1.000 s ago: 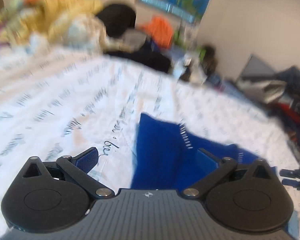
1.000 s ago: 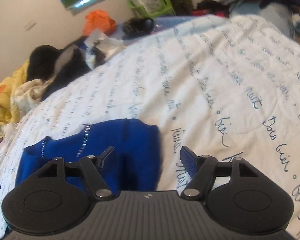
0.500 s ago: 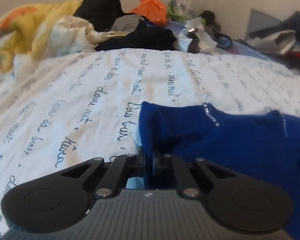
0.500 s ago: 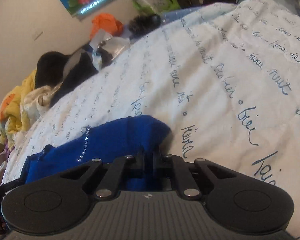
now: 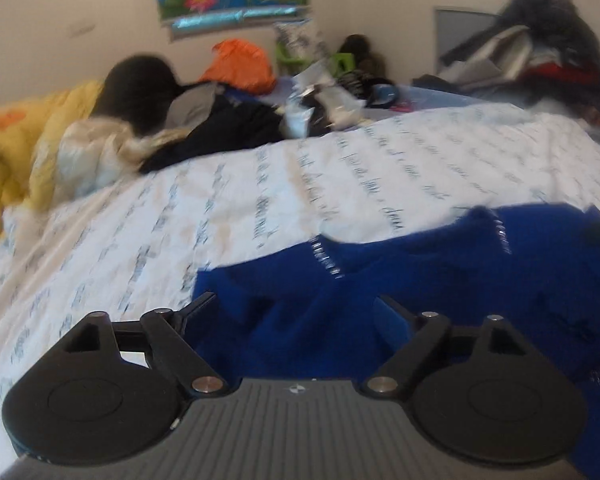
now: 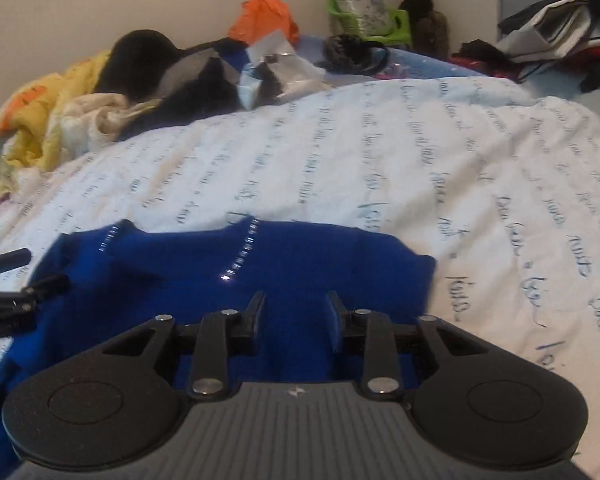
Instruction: Fold small clothes
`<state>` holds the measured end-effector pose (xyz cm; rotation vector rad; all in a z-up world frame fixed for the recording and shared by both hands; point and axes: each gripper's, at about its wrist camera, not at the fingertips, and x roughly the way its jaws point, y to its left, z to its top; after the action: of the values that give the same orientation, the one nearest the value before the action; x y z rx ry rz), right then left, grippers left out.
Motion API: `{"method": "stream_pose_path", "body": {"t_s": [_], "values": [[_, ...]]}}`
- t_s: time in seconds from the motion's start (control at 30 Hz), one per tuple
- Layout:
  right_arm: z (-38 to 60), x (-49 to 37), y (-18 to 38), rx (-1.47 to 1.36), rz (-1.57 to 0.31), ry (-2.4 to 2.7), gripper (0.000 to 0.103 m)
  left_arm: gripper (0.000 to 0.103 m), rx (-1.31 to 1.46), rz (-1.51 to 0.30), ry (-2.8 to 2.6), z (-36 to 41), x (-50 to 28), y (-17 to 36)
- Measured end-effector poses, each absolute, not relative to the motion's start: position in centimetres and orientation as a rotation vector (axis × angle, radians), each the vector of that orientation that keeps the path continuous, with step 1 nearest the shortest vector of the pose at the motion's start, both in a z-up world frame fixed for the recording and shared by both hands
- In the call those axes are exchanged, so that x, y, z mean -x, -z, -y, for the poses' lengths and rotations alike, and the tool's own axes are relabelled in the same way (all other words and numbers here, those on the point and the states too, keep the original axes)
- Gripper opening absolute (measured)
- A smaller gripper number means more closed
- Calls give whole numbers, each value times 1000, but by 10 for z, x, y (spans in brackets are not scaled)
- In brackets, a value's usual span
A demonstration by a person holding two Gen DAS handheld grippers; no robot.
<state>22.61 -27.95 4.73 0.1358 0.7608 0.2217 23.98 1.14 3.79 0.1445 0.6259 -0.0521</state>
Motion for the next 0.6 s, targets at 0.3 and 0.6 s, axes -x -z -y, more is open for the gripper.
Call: {"method": "stream_pose_path", "body": {"t_s": [0.3,0.6], "values": [[300,-216,-31,-244,-822,-321,6,103,32,-746,-65,-77,-272,3],[317,-184,-51,-299,-703,-268,19,93,-58,-577,-79,-52,-217,-41]]}}
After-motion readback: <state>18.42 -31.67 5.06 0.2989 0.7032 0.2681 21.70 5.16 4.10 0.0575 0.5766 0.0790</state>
